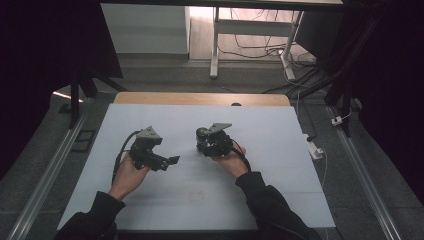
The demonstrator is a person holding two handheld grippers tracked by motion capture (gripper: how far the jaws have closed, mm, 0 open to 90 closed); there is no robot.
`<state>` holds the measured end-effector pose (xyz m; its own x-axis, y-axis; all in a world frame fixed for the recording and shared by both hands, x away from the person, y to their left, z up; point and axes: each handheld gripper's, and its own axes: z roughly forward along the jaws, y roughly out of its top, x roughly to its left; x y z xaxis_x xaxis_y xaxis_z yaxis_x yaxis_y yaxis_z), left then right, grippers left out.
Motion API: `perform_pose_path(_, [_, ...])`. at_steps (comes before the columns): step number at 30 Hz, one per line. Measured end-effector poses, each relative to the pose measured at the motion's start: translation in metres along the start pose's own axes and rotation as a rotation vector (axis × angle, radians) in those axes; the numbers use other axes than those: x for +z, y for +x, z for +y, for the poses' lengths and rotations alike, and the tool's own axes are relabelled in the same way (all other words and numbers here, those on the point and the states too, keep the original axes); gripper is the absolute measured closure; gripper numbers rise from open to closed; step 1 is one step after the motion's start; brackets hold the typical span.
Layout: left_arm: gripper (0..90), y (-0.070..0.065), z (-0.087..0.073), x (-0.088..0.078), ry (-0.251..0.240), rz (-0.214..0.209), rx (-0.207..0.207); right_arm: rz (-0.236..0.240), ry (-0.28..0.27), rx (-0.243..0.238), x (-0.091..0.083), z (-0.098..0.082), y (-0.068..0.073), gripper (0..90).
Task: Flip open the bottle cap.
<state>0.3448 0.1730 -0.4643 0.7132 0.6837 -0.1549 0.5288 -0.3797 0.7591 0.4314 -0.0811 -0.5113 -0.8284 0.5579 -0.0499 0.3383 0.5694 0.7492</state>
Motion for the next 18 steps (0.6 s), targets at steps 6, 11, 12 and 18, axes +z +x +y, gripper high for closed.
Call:
perform_pose_path(6, [0.0,-0.003,0.01,0.013,0.013,0.02,0.057,0.001,0.001,-0.001,0.0,0.0,0.0,52.8])
perform_pose_path(11, [0.0,-0.003,0.018,0.023,0.008,-0.001,0.074,0.002,0.002,0.001,0.0,0.0,0.0,52.8])
perform_pose_path(12, [0.0,-0.003,0.02,0.025,0.008,-0.006,0.077,0.002,0.002,0.001,0.0,0.0,0.0,52.8])
perform_pose_path(18, [0.0,0.0,0.028,0.04,0.013,-0.022,0.088,0.003,0.002,0.001,0.0,0.0,0.0,52.8])
